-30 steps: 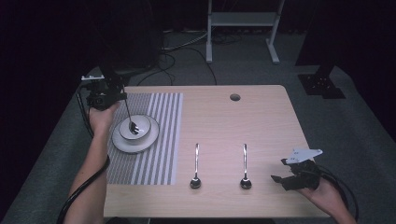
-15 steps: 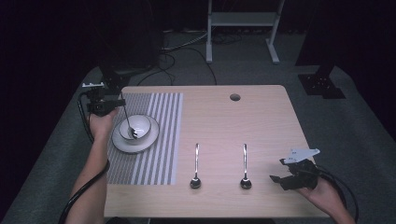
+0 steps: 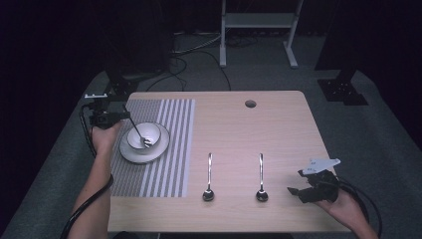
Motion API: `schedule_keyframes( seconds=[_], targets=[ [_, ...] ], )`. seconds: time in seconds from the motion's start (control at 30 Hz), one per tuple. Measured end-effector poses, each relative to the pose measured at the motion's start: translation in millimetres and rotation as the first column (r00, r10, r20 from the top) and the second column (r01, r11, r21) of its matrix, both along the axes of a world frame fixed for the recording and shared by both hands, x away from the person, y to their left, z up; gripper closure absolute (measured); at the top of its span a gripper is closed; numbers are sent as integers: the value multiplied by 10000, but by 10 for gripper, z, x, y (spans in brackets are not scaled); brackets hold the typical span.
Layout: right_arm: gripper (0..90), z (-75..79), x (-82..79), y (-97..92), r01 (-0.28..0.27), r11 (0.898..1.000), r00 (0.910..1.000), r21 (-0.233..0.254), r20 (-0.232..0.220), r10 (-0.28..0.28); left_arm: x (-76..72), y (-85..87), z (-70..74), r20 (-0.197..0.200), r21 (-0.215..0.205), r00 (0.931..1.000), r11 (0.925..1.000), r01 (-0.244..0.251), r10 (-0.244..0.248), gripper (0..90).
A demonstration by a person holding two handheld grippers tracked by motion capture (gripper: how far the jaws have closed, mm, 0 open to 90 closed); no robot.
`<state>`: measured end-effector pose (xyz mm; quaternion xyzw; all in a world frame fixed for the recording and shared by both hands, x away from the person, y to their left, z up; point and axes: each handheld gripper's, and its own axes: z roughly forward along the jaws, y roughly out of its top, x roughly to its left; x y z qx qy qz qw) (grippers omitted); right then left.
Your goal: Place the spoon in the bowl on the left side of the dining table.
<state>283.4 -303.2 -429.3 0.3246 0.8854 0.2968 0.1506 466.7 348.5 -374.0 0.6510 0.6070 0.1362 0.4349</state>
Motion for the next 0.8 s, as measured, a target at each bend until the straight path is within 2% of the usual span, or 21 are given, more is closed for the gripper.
schedule_keyframes(
  seconds=[0.23, 0.37, 0.47, 0.57, 0.67, 0.8],
  targets=[
    [255, 14, 14, 8, -48, 10000, 10000, -34, 25, 49, -22, 75, -57, -158, -22, 9998, 9999, -103, 103, 831],
    [254, 5, 52, 30, -63, 10000, 10000, 7, -23, 63, -40, 112, -86, -301, 132, 9995, 9999, -48, 52, 803],
    [254, -7, 80, 69, -126, 9999, 9999, -38, -46, 126, -69, 163, -128, -389, 89, 9992, 9999, -122, 125, 766],
    [254, -19, 96, 76, -135, 9999, 9999, -39, -82, 135, -96, 176, -162, -397, -51, 9991, 9999, -137, 135, 732],
    [254, -26, 109, 76, -126, 9999, 9999, -39, -112, 126, -114, 180, -166, -414, -12, 9991, 10000, -90, 90, 711],
    [252, -29, 109, 64, -53, 10000, 10000, 23, -56, 53, -158, 166, -145, -259, -22, 9997, 10000, 50, -51, 661]
  ],
)
